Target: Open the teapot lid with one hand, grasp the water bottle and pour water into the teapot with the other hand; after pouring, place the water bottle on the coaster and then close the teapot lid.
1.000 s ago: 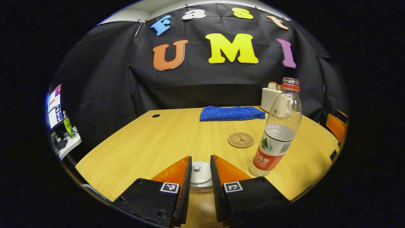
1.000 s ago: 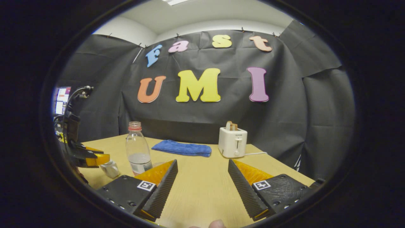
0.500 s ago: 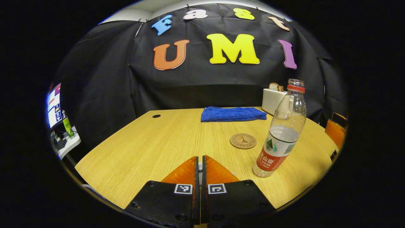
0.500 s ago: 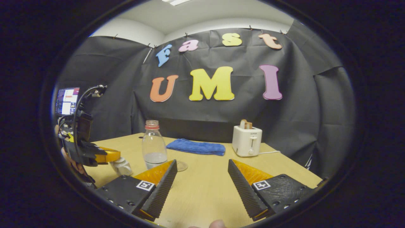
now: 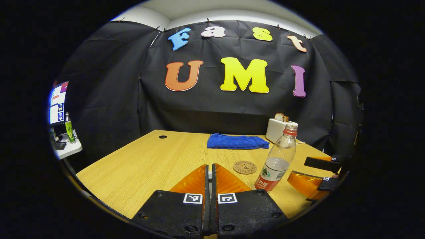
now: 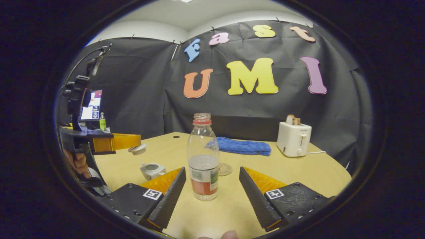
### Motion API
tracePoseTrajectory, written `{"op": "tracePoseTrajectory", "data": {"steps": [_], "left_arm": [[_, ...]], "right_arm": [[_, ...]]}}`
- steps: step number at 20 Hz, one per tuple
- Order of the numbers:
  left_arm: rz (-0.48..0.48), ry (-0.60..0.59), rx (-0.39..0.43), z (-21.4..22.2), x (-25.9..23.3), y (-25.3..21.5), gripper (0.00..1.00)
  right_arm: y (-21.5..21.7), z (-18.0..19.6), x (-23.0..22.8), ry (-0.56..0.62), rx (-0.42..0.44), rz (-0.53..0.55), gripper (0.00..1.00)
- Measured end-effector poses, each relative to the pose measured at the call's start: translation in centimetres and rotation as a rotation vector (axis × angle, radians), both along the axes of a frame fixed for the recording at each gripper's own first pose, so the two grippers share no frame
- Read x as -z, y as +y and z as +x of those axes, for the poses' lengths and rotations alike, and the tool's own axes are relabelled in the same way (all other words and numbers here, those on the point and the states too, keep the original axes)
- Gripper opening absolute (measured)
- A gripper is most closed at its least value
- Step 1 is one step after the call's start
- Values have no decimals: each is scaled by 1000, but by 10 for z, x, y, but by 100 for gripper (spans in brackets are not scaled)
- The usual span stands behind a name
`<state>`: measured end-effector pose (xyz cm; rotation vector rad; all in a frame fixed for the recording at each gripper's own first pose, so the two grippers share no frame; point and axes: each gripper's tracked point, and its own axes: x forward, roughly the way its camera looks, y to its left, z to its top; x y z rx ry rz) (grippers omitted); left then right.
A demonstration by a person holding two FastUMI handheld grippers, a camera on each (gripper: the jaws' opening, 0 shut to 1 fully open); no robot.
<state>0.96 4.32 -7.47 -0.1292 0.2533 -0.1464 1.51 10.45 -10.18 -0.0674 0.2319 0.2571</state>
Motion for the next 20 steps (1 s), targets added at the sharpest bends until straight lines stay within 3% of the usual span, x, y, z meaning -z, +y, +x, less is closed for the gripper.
{"op": "tracePoseTrajectory", "data": {"steps": [9,12,14,16,20], "left_arm": [[-16,-14,-6,0,-3,18,3],[-4,-18,4,1,-2,20,3],[-7,-20,13,1,-2,19,3],[-3,-27,17,3,-3,20,3],[1,-41,29,4,-6,24,3]], "right_arm": [[23,37,20,52,63,36,96],[26,42,19,49,72,36,77],[29,40,17,59,60,22,74],[31,37,7,30,32,-80,70],[25,39,-16,-62,-3,-388,68]]}}
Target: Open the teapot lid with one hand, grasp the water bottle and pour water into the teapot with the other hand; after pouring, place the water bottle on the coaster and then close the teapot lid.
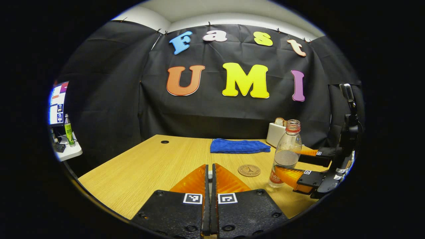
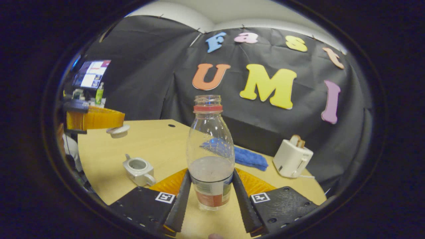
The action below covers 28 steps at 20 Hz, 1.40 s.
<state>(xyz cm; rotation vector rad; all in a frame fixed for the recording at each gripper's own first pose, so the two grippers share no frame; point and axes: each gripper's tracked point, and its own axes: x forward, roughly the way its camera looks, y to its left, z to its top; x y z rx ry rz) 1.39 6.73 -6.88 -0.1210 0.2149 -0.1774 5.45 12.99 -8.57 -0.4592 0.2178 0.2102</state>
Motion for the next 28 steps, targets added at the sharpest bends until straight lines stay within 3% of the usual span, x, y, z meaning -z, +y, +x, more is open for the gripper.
{"op": "tracePoseTrajectory", "data": {"steps": [5,11,17,28], "left_arm": [[29,-17,-5,5,3,14,3],[6,-10,-73,9,6,44,3],[7,1,-58,10,12,46,3],[-8,3,-69,9,9,56,3]], "right_arm": [[-1,10,21,-10,-57,-406,68],[13,19,45,-84,-143,-756,68],[24,34,43,-185,-195,-1008,68],[44,43,27,-288,-257,-1252,67]]}}
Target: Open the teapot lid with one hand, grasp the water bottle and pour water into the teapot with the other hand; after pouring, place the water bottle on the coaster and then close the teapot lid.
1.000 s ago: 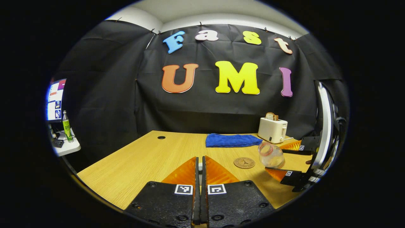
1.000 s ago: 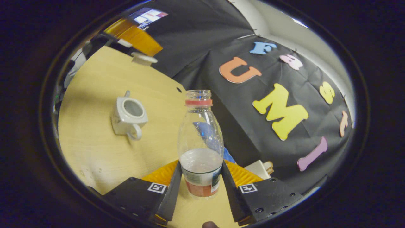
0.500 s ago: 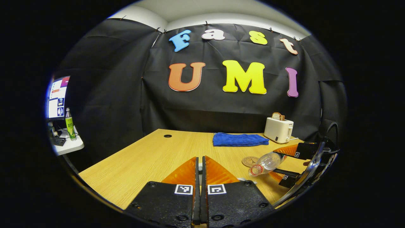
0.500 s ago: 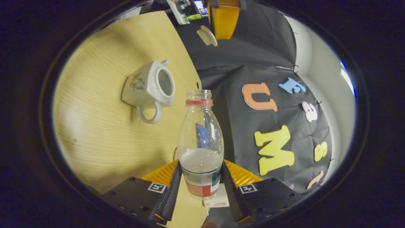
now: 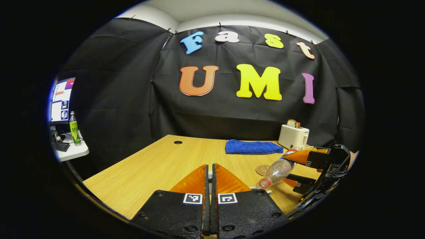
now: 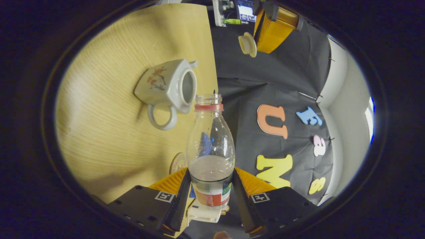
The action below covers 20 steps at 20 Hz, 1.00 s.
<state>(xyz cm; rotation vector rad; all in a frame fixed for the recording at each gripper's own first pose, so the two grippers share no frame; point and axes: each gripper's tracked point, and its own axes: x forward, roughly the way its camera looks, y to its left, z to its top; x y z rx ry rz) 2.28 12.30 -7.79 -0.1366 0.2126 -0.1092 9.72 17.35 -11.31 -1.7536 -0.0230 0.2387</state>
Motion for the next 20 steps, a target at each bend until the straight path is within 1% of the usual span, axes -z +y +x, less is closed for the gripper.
{"op": "tracePoseTrajectory", "data": {"steps": [5,20], "left_arm": [[-3,-8,-2,0,-3,2,3],[-4,-19,0,-4,-10,4,3]], "right_arm": [[6,3,-14,-50,-20,-72,68],[15,4,-31,-110,-54,-168,68]]}}
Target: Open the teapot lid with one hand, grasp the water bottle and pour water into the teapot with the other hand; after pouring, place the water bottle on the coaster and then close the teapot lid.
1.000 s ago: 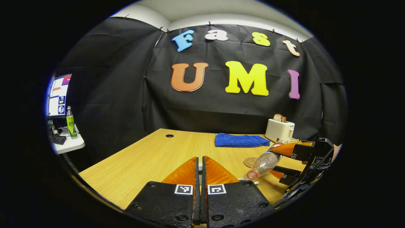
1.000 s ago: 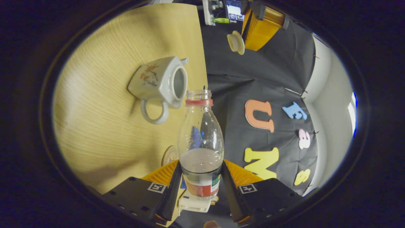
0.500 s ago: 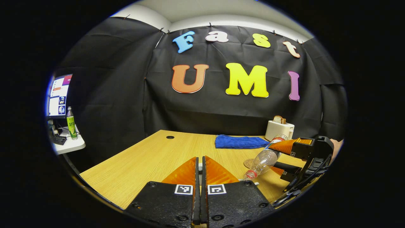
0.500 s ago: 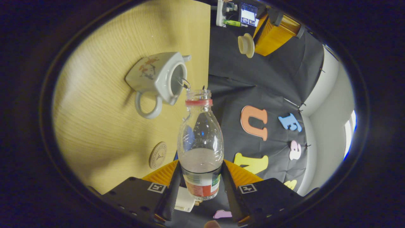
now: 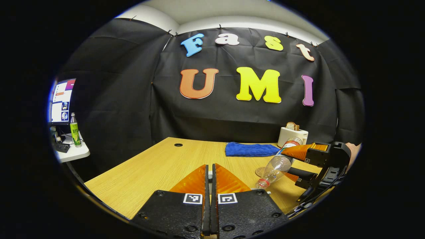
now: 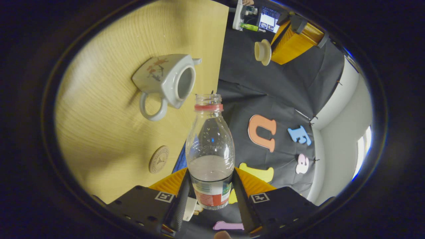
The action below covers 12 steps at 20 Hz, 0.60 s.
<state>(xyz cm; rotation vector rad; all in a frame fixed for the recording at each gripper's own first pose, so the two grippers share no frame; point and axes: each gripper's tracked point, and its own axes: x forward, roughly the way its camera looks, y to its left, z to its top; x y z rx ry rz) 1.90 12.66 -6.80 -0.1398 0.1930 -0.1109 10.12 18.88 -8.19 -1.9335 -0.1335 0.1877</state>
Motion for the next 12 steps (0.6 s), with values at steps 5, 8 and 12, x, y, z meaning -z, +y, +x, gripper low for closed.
{"op": "tracePoseTrajectory", "data": {"steps": [5,8,12], "left_arm": [[2,-3,6,-1,-3,-3,3],[7,-8,11,-1,-4,-4,3],[7,-5,17,-1,-3,-4,3]], "right_arm": [[2,-3,-1,-18,-12,-30,69],[3,-2,-3,-26,-17,-45,68],[4,-2,-5,-41,-22,-63,68]]}}
